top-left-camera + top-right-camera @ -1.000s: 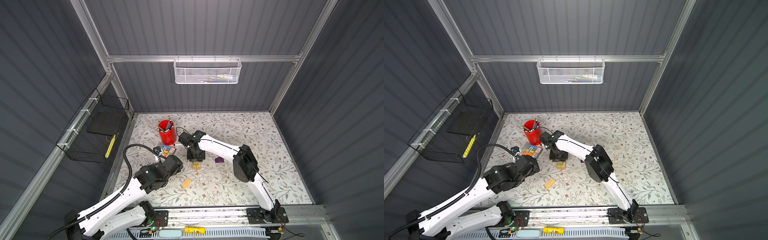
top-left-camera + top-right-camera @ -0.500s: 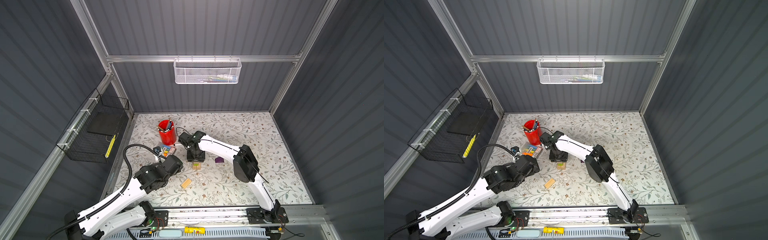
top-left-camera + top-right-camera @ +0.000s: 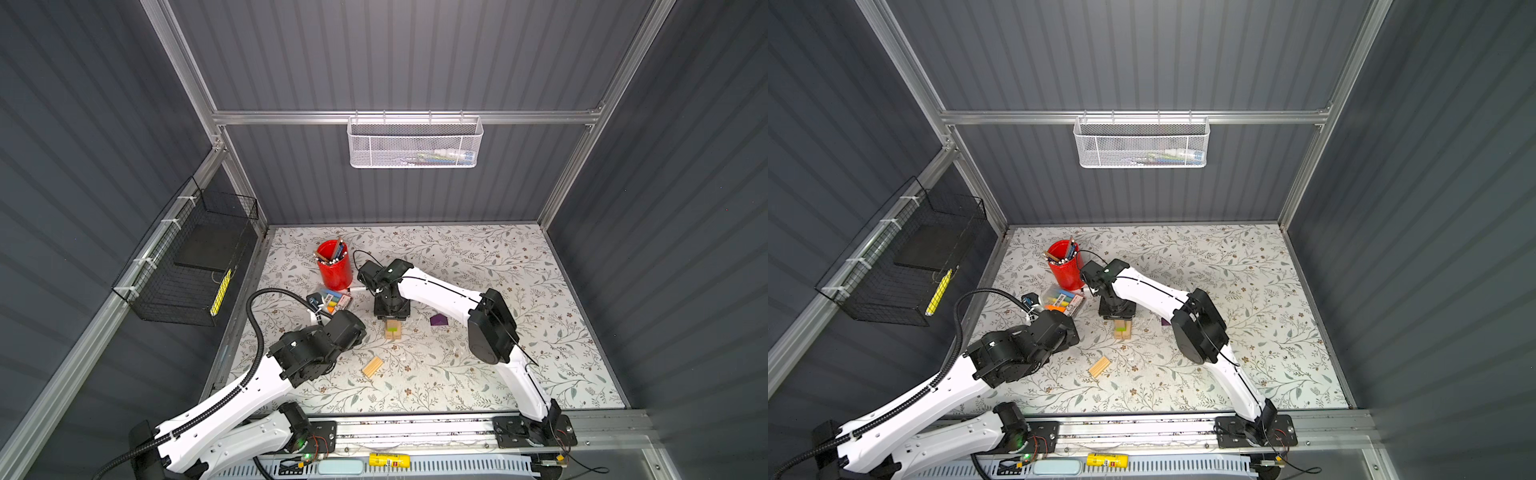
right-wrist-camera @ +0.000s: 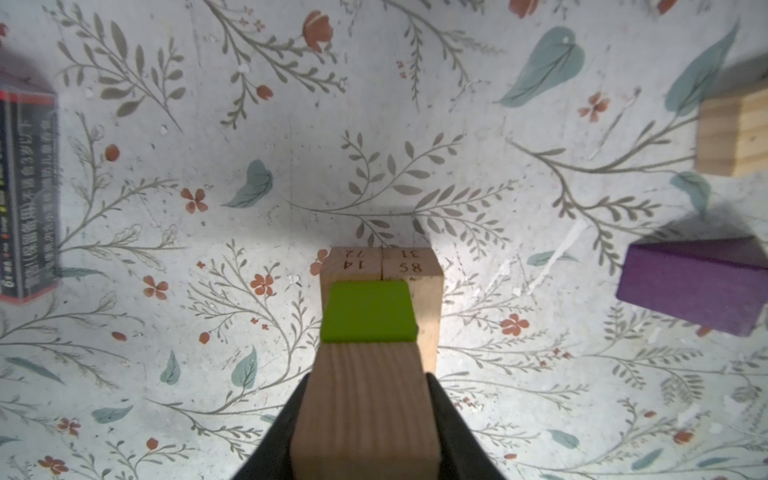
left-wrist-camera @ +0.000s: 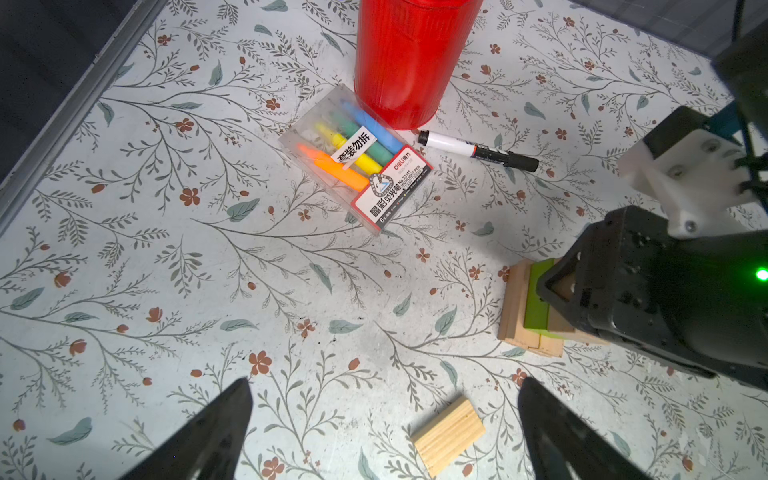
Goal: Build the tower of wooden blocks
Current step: 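Open the right gripper and raise it away from the block stack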
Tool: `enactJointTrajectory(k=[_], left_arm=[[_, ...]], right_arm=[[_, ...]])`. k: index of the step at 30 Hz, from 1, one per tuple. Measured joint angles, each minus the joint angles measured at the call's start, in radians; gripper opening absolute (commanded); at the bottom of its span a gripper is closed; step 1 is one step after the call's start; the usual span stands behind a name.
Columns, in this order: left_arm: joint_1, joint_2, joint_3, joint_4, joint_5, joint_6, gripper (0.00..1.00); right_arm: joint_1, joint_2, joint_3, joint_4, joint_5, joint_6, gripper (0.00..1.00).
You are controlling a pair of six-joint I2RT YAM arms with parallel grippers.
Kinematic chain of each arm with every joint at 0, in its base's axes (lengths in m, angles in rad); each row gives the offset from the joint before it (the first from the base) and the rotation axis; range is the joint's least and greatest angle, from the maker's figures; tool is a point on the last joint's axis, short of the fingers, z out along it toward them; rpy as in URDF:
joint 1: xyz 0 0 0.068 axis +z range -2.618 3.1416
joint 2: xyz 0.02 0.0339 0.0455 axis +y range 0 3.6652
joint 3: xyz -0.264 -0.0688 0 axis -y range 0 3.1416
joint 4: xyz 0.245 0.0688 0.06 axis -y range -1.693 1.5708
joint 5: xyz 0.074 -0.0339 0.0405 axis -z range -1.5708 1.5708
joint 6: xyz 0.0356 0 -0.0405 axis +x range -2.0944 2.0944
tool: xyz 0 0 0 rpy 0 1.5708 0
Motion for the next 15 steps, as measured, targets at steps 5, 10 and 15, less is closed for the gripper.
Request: enactJointTrajectory(k=[5,10,15], left_arm=[[0.0,0.0,0.0,0.0,0.0,0.0,1.0],[0.0,0.001,0.0,0.0,0.0,0.0,1.0],[0.0,0.001,0.0,0.0,0.0,0.0,1.0]], right_arm=[[-0.002,0.0,0.002,-0.001,0.0,-0.003,0.34],[-0.006,0.0,0.003,-0.001,0.001,-0.005,0.33],[-0.007,0.0,0.01,-0.002,0.0,-0.013,0.43]])
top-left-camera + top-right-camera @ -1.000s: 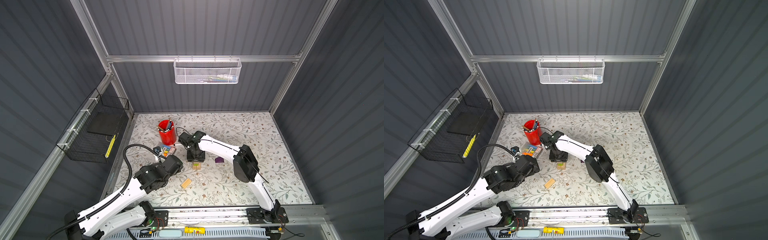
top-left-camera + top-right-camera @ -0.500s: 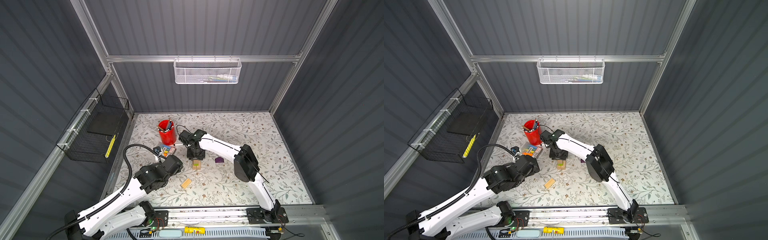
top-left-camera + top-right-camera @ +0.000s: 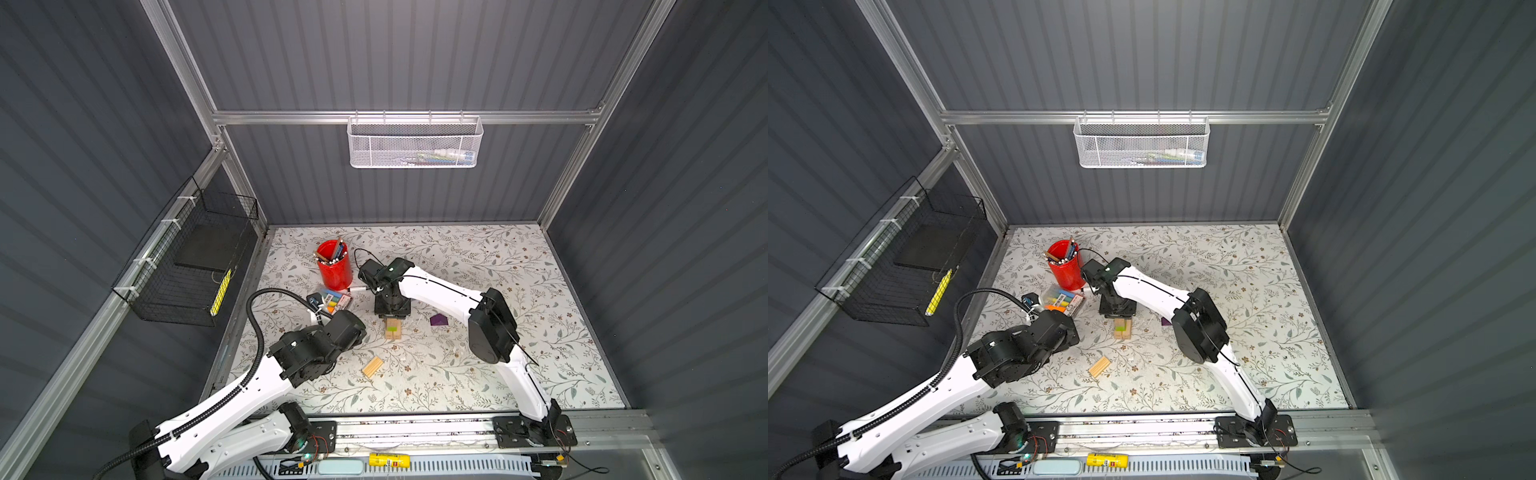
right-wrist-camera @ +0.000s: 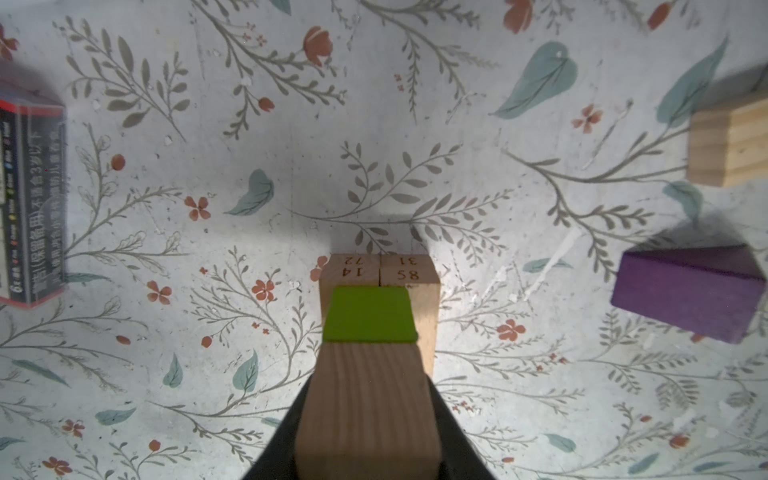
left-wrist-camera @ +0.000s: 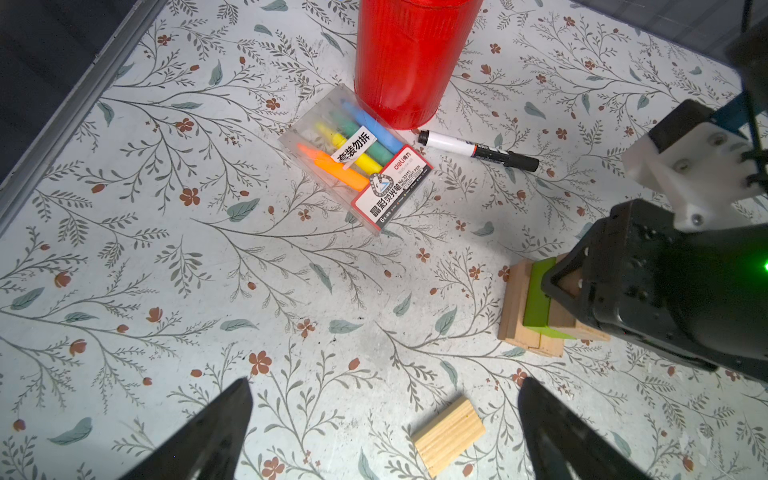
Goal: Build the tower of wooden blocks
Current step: 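Open the right gripper and raise it away from the block stack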
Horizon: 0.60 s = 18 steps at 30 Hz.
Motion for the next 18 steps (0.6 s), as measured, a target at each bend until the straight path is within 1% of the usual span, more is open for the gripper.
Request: enactJointTrajectory(k=[7,10,14,18], left_arm=[[0.0,0.001,0.0,-0.002,0.0,0.002,1.0],[0.0,0.003,0.0,-0.009,0.002,0.01,1.0],[0.0,0.003,0.0,-0.019,0.021,0.035,1.0],[0.0,0.005,0.0,-0.025,0.06,0.076,1.0]], right_arm=[[0.0,-0.005,0.025,0.0,-0.003,-0.018,0.57],[0.0,-0.037,0.016,0.002,-0.001,-0.028,0.64],[0.0,-0.175,-0.087,0.041,-0.001,-0.048,0.74],[0.0,-0.372,-0.265,0.126,-0.008,-0.086,0.84]])
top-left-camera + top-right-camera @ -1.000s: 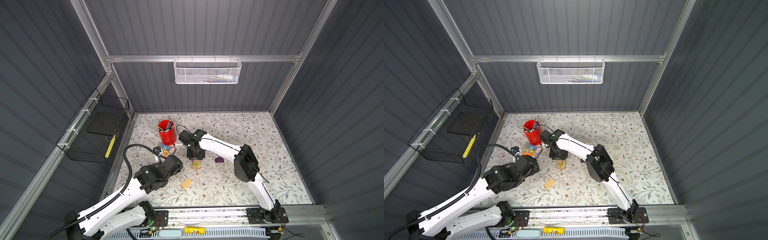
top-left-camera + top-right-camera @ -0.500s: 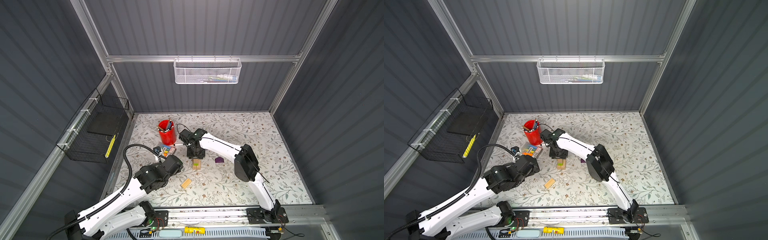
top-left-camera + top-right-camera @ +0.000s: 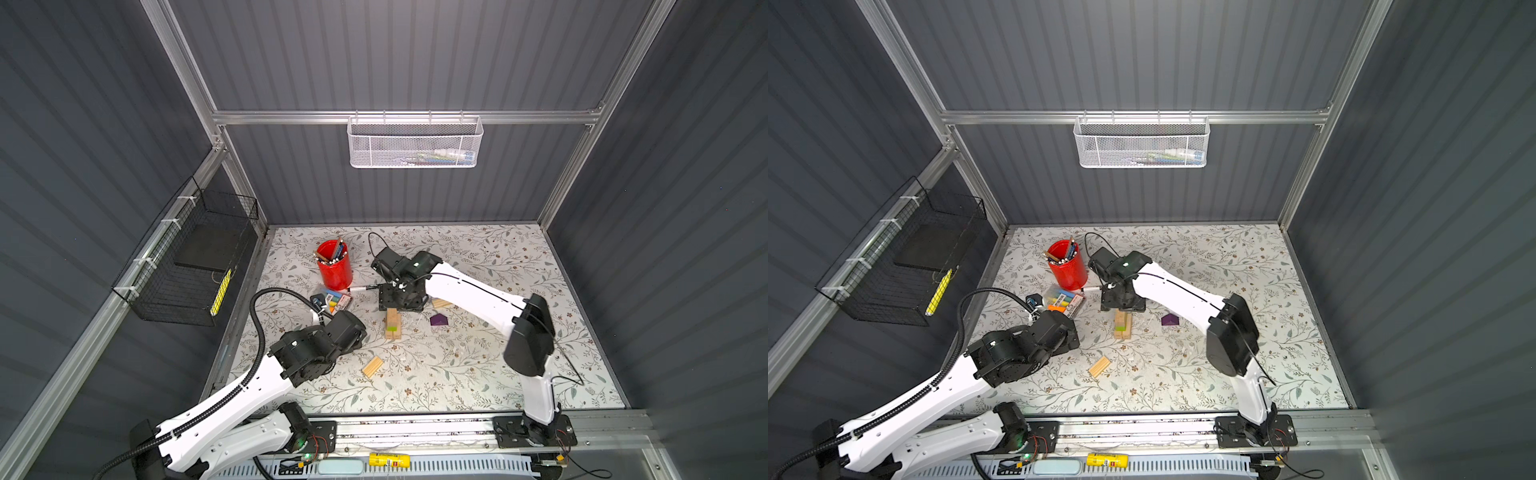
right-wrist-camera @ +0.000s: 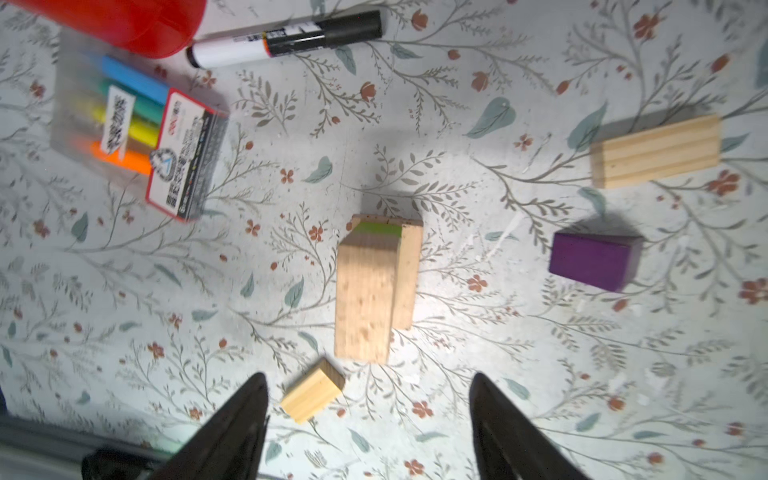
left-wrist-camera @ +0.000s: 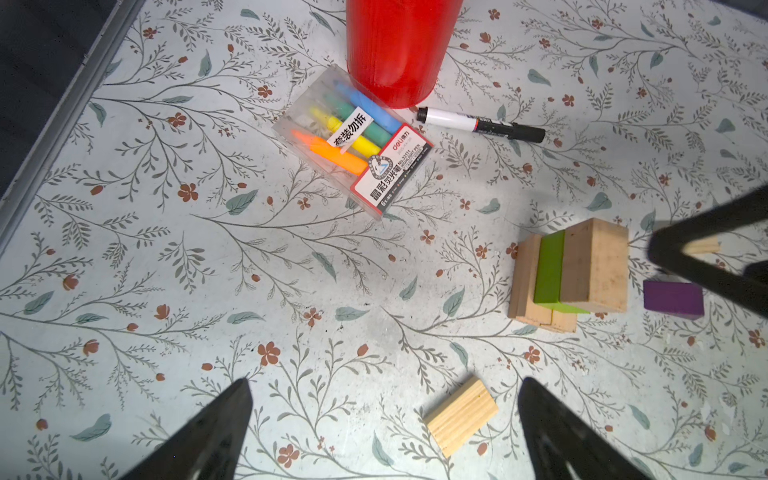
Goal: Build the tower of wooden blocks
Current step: 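Open the right gripper and raise it away from the block stack, then grasp the loose wooden block nearer the robot with the left gripper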
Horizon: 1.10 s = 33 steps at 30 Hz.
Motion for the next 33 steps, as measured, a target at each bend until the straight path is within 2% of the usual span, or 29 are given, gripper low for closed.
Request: enactJointTrajectory(k=[5,11,15,24,33], left_arm=[[0.0,0.016,0.0,0.008,0.092,0.084,1.0],[0.0,0.057,-0.023,0.071,0.225,0.17,0.99],[0.0,0.095,-0.079,0.148,0.308,0.207,0.95],[0.0,0.203,-0.167,0.303,0.399,0.249,0.83],[-0.004,0.271,-0.224,0.445,0.445,0.271,0.72]], right_arm=[[0.0,-0.196,-0.245,0.122,-0.004,-0.06,0.98],[0.0,-0.385,-0.552,0.286,-0.024,-0.134,0.99],[-0.001,-0.504,-0.715,0.393,-0.046,-0.161,0.99],[-0.006,-0.661,-0.963,0.632,-0.061,-0.16,0.99],[-0.026,-0.747,-1.042,0.754,-0.057,-0.148,0.99]])
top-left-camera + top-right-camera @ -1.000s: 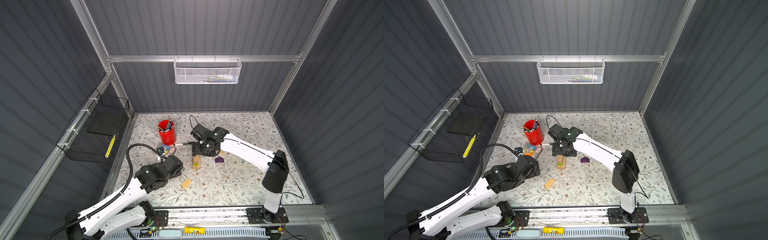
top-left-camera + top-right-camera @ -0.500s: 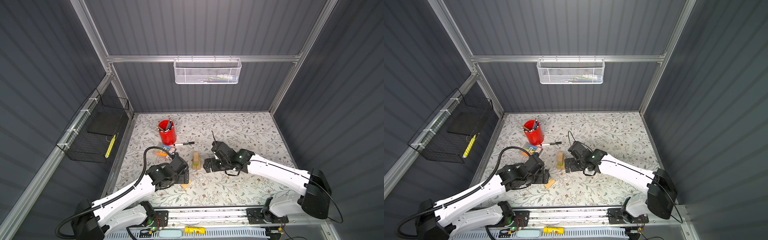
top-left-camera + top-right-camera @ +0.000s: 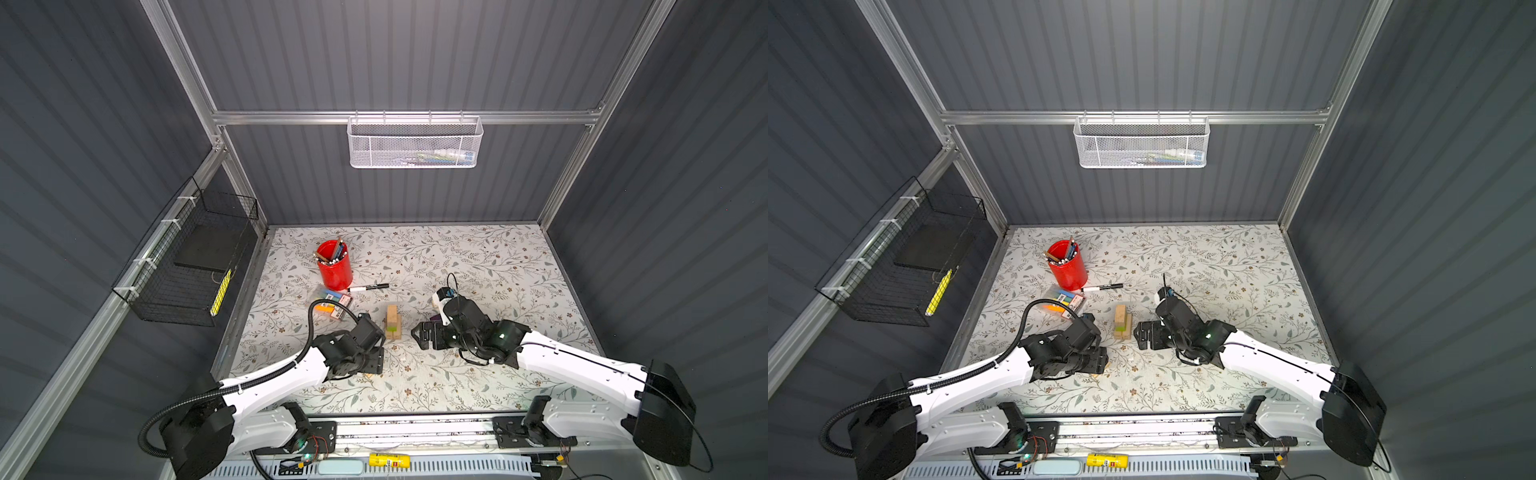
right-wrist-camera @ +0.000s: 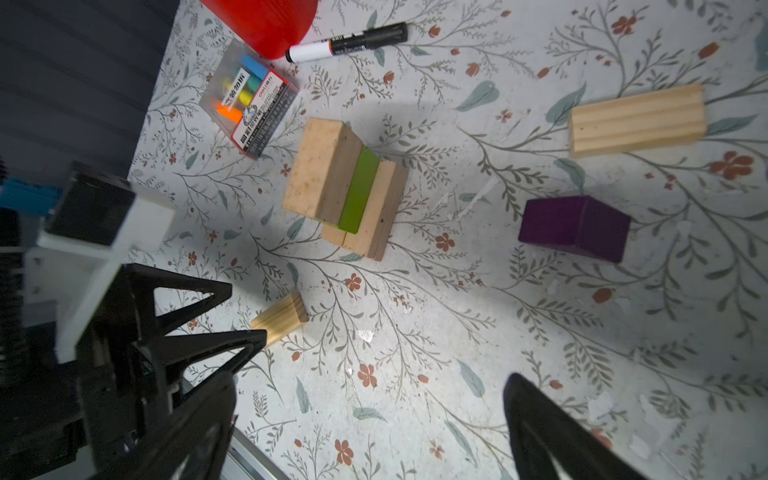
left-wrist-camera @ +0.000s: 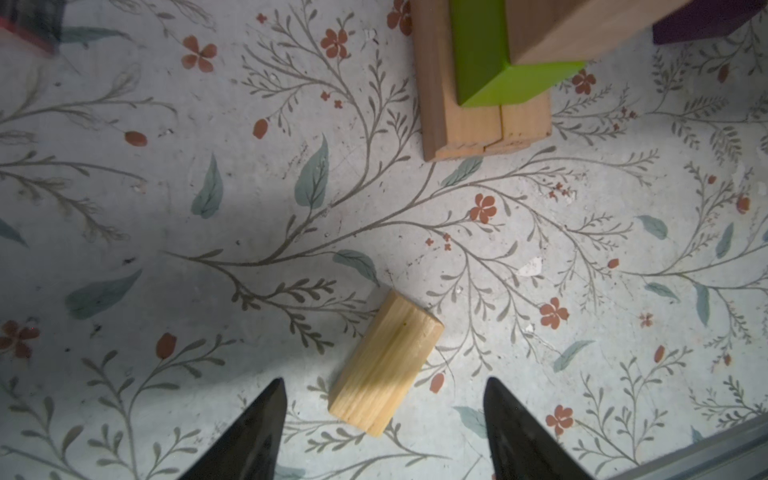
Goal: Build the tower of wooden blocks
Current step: 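Grasp the loose wooden block nearer the robot with the left gripper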
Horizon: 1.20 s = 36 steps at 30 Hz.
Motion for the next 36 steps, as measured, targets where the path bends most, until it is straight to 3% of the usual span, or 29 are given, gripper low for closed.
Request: enactJointTrajectory(k=[7,16,20,36], left_arm=[[-0.03,0.066,-0.005,0.047,-0.002,-0.002,0.66],[-0.137,0.187,0.011,0.039,-0.078,-0.03,0.55],[-0.171,0.229,0.041,0.01,-0.132,-0.078,0.48],[-0.178,0.252,0.056,-0.012,-0.195,-0.299,0.34]], right_arm=[[-0.018,-0.027,-0.024,0.028,0.0,0.008,0.99],[-0.033,-0.043,-0.038,0.028,-0.001,0.011,0.99],[-0.038,-0.053,-0.045,0.031,-0.001,0.011,0.99],[-0.051,-0.077,-0.063,0.042,-0.035,0.01,0.99]])
